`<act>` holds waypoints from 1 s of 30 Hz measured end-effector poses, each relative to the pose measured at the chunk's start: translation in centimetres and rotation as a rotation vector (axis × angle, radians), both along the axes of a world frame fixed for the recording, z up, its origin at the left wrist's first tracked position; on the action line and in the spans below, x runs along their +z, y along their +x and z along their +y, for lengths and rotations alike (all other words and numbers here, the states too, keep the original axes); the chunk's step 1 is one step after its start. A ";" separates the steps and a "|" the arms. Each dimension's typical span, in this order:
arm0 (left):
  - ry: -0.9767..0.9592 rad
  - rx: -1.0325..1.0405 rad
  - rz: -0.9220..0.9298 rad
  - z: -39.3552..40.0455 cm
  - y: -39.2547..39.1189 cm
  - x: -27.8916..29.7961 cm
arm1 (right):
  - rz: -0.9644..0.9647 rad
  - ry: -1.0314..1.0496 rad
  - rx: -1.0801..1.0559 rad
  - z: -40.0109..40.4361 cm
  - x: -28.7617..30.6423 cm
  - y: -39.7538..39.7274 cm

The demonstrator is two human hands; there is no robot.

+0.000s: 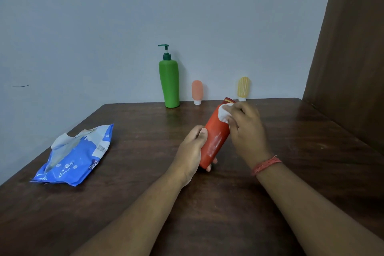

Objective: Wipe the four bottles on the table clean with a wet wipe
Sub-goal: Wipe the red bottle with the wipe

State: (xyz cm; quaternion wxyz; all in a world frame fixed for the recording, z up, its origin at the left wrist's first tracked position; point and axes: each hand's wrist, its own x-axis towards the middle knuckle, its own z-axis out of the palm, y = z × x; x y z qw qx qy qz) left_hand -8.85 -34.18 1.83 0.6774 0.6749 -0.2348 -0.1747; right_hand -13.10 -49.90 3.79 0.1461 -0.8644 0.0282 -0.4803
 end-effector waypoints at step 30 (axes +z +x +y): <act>-0.293 0.063 0.285 -0.1 1.3 0.2 | 0.222 -0.393 0.411 3.4 -0.6 -0.8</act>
